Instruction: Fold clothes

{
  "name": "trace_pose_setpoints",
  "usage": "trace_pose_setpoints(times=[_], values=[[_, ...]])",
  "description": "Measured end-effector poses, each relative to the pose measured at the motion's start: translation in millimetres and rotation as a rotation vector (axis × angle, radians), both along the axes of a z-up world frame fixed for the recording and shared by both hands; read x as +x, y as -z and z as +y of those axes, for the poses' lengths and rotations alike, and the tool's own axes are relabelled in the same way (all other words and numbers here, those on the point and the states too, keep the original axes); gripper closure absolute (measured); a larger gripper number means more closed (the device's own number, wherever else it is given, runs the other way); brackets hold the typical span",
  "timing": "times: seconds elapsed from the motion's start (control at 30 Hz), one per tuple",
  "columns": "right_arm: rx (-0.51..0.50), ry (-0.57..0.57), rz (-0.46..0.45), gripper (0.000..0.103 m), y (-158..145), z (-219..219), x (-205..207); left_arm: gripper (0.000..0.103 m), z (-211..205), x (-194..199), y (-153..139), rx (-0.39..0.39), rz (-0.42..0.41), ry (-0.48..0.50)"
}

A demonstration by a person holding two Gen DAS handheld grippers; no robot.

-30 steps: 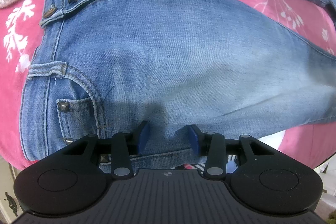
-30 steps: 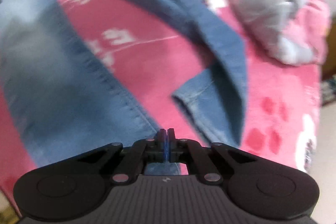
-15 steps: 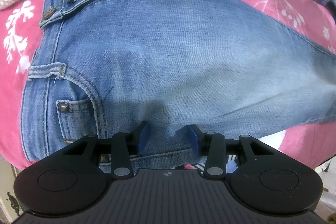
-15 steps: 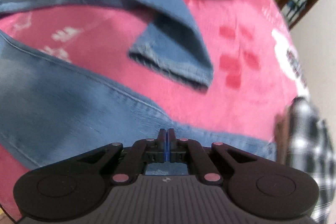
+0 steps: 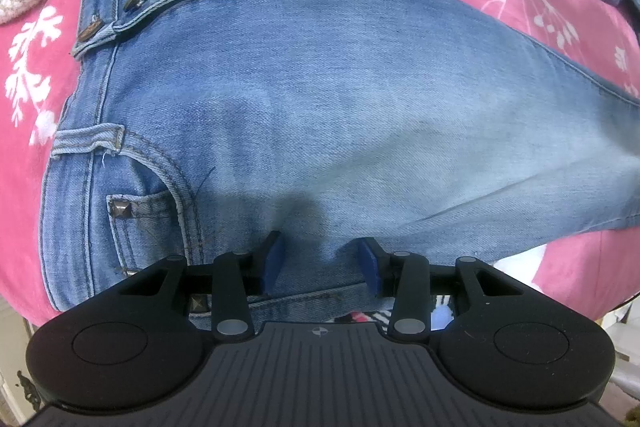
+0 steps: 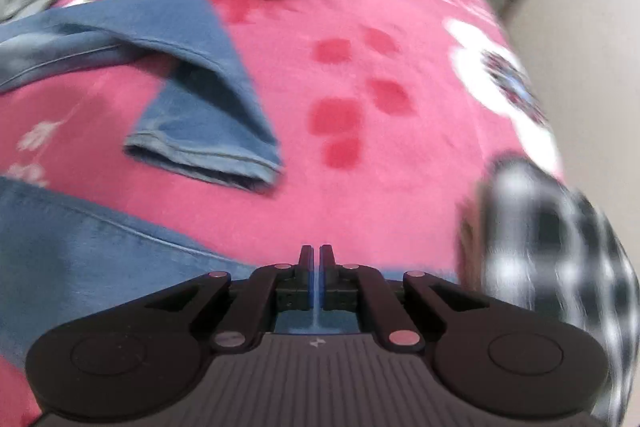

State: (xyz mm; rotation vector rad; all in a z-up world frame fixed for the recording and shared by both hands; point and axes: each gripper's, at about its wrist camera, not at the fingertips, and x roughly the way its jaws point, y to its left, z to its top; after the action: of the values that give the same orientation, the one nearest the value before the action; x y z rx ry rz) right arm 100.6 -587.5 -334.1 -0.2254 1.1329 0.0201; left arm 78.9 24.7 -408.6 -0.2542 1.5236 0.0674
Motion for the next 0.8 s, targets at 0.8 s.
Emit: trace_pose_setpoints(times=[0.8], values=[[-0.258,-0.265,0.120,0.067,14,6,-9,0.062,-1,-8,-10,0.002,0.001,-0.011]])
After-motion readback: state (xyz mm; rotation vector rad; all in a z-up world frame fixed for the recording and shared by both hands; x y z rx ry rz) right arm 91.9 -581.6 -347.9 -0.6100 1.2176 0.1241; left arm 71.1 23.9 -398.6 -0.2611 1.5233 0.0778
